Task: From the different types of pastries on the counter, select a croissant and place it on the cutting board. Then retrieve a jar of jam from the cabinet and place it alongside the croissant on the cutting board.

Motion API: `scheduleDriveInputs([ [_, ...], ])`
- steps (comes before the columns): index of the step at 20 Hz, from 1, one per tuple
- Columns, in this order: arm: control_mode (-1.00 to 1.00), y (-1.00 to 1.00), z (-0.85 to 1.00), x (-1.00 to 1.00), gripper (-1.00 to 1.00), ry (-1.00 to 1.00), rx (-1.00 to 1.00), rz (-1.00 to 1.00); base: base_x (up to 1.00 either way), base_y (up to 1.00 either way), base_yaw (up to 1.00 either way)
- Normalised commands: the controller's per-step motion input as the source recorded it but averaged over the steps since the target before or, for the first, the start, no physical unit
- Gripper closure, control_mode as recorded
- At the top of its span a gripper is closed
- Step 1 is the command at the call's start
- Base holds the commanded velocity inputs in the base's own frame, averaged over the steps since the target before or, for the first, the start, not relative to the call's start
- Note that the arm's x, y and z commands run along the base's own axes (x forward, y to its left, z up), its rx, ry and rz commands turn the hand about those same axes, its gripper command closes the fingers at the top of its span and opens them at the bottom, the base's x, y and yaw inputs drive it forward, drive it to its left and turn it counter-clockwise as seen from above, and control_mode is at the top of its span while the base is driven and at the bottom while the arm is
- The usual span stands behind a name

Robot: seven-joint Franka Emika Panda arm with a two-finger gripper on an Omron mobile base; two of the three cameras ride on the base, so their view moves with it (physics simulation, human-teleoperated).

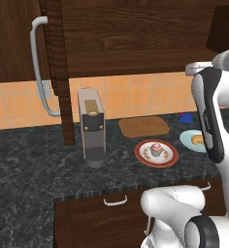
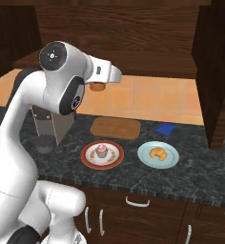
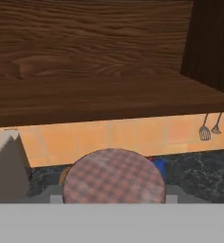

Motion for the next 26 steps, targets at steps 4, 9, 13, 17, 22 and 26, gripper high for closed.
scheduleDriveInputs([
  [4,-1.0,0.0,-0.04,-0.3,1.0,0.23,0.02,0.07,0.0,0.0,0.0],
  [9,-1.0,0.03,-0.35,-0.22,1.0,0.21,0.09,0.05,0.0,0.0,0.0],
  [13,-1.0,0.29,-0.66,-0.53,1.0,0.0,0.0,0.03,0.0,0.0,0.0],
  [17,-1.0,0.49,-0.52,-0.49,1.0,0.02,0.03,0.01,0.0,0.0,0.0],
  [22,-1.0,0.07,-0.43,-0.19,1.0,0.06,0.1,0.11,0.0,0.0,0.0],
  [26,-1.0,0.02,-0.39,0.0,1.0,0.0,0.14,0.34,0.0,0.0,0.0],
])
